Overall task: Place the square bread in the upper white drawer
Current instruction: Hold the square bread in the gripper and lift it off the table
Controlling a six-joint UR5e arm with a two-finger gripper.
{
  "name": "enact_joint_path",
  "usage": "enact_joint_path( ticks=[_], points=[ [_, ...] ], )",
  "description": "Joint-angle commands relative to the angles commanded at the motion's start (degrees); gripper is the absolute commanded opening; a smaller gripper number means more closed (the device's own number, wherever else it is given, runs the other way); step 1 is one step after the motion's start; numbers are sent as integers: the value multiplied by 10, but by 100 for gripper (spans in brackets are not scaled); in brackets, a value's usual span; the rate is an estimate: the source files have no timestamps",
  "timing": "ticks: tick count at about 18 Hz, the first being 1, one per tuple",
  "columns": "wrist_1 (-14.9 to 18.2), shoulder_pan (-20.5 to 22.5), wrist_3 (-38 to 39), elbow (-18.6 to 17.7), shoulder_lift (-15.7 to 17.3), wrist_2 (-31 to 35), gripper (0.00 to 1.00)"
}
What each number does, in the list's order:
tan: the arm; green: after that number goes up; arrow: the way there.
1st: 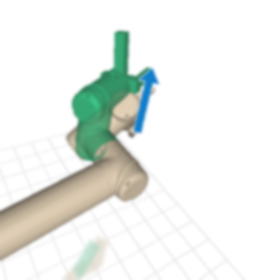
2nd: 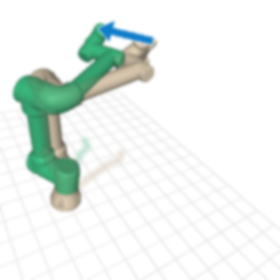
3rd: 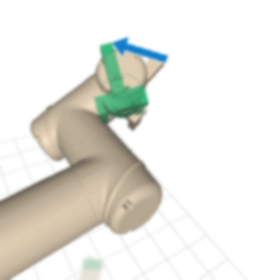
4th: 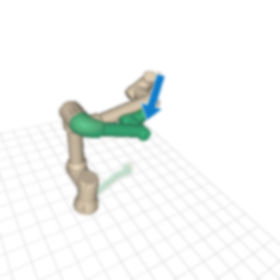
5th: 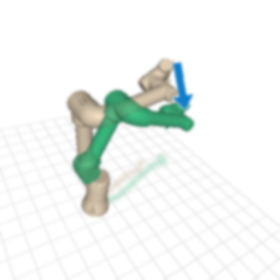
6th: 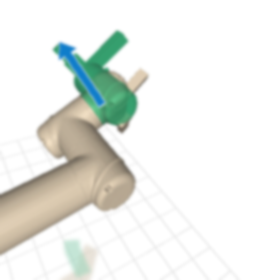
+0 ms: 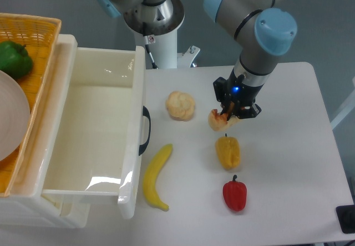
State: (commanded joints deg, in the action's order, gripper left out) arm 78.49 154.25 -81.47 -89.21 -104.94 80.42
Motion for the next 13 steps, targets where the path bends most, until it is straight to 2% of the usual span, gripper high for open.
enact_joint_path(
  ticks=[7,13],
  points=[
    [0,1,9,9,1,-11,24],
    [0,-8,70,22,12,-25,24]
  ],
)
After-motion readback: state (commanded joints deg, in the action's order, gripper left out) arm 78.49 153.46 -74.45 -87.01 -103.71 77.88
